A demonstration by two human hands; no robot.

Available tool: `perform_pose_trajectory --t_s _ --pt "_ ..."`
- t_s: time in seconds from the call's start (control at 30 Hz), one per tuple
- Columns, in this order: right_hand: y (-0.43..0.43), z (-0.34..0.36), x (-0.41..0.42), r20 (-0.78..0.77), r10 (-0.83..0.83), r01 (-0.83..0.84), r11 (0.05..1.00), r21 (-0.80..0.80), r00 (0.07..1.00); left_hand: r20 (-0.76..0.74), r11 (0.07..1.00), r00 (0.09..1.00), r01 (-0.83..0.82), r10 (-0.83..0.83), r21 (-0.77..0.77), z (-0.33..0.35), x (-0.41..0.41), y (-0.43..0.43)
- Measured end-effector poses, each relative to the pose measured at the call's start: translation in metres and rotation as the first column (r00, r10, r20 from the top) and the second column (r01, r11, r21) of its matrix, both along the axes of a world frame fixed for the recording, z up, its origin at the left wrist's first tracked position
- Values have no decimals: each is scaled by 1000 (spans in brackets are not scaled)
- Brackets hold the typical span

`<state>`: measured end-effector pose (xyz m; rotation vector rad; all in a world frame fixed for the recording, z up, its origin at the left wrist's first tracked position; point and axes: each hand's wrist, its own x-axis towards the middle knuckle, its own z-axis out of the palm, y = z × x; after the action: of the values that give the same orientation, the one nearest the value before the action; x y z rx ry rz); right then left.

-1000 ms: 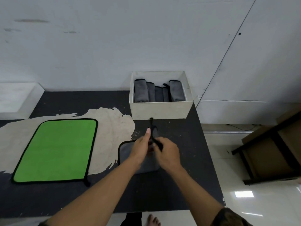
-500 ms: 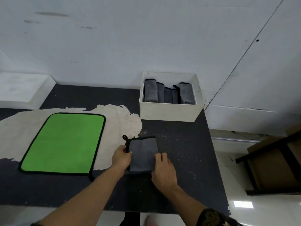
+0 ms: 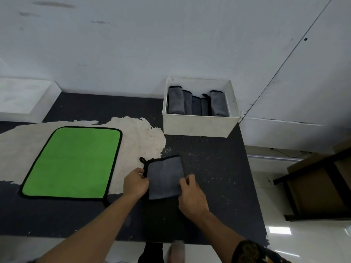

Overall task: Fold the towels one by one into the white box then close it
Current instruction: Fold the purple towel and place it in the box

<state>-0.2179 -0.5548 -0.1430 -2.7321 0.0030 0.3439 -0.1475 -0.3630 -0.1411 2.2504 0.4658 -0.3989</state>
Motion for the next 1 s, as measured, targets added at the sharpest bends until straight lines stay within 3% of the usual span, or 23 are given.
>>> perform_pose_trajectory --t_s 0.2,0.33,0.4,0.47,0.53,0.63,0.83,1.0 --pt "-11 -5 -3 87 76 -75 997 -17 993 74 994 994 74 -80 82 -2 1 3" --pt "-10 2 5 255 101 -90 995 -53 962 142 990 984 95 -110 105 -6 3 4" --pt "-1 10 13 292 105 -87 994 -73 951 260 972 950 119 -170 202 -3 -3 1" --pt "11 16 22 223 109 -97 993 -62 969 343 885 856 240 -387 399 -5 -13 -3" --pt "23 15 31 103 167 -160 985 -68 981 233 720 741 444 -630 533 -15 -24 -6" --pt "30 1 37 -89 270 -281 947 -158 959 21 548 669 590 -743 593 -36 -33 -2" --pt "15 -12 55 -216 282 -334 903 -269 935 -65 504 689 588 -722 632 -42 -32 7" --pt "6 -10 58 -252 236 -301 918 -260 938 -102 515 706 600 -701 613 -42 -32 10"
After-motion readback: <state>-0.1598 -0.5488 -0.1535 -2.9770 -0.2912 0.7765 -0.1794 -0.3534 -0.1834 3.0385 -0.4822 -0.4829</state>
